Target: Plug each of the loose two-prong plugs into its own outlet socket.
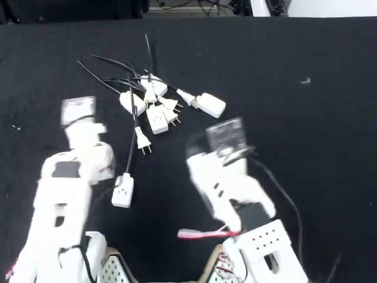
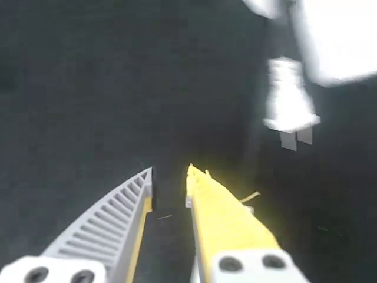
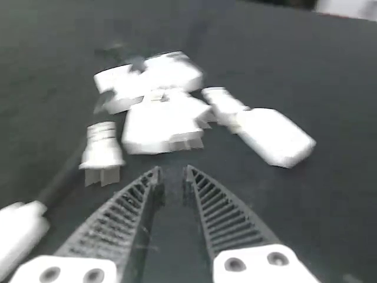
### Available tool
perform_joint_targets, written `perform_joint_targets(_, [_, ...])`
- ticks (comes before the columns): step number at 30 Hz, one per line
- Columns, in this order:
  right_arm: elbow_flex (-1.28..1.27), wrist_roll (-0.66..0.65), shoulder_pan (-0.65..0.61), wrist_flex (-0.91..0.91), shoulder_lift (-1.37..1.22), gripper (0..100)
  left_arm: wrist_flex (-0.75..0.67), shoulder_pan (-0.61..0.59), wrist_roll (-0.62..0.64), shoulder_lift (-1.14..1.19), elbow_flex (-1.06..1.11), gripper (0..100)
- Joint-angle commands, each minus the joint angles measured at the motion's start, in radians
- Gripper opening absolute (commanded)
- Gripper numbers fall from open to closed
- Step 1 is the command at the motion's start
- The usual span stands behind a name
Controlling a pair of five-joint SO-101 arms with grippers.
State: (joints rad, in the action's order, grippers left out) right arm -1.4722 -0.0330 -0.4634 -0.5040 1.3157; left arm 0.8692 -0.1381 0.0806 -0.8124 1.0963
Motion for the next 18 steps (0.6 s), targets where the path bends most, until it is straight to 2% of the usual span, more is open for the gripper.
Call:
perform_joint_targets(1, [0.021, 0.0, -0.245, 0.052, 0.01, 6.7, 0.123, -0.262, -0.044, -0.129, -0.001, 11])
perform_joint_targets(6, [0.035, 0.0, -0.411, 0.17, -0.119, 6.7, 0.138, -0.375, -0.15, -0.21, 0.105, 11])
perform_joint_targets(15, [0.397, 0.011, -0.499, 0.183, -0.707, 6.8, 0.137, -0.575, -0.173, -0.296, 0.226, 11])
perform_joint_targets(18, [0.516, 0.089, -0.525, 0.183, -0.909, 6.8, 0.137, -0.616, -0.173, -0.331, 0.251, 11])
